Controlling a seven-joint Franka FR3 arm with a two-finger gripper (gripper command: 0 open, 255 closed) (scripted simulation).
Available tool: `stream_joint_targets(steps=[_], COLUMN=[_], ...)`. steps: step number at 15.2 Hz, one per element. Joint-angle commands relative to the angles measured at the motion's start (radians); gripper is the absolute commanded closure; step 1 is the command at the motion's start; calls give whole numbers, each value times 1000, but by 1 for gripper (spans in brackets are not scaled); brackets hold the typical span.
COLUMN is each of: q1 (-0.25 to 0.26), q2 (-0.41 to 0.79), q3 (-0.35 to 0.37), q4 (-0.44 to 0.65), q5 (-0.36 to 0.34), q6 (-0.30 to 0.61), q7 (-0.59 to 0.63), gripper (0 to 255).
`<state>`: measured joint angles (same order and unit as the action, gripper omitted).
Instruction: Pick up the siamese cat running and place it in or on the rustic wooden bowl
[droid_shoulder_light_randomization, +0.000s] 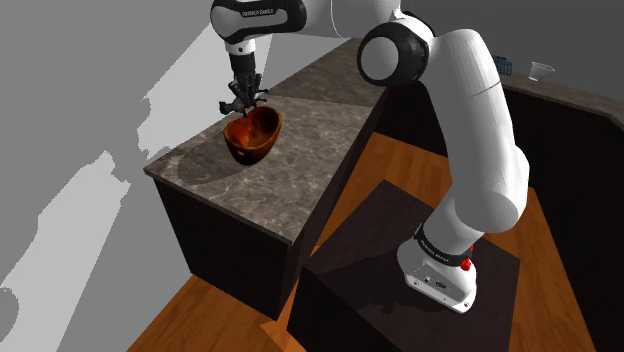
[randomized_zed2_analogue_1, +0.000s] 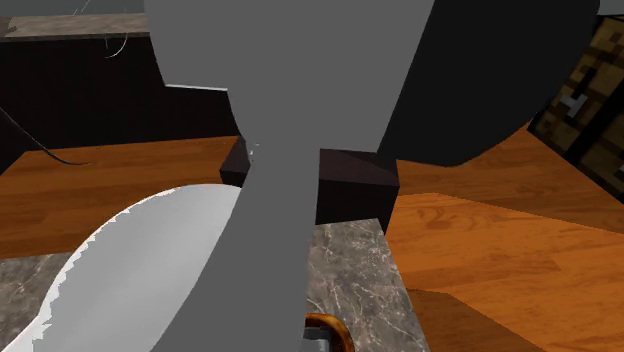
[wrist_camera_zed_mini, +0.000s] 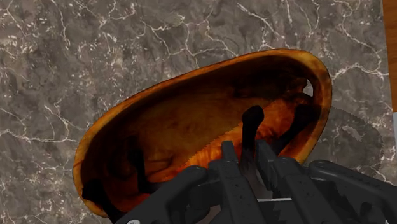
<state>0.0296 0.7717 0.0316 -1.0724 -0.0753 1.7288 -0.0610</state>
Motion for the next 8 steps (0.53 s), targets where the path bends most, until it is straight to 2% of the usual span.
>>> stream_joint_targets(steps=[1, 8], q1=[-1, -1], q2=[8, 29], q3=[0, -1], q4=[-18, -71], q5=[-1, -2], q6=[27, 101], q7=[1, 5], gripper=[255, 255])
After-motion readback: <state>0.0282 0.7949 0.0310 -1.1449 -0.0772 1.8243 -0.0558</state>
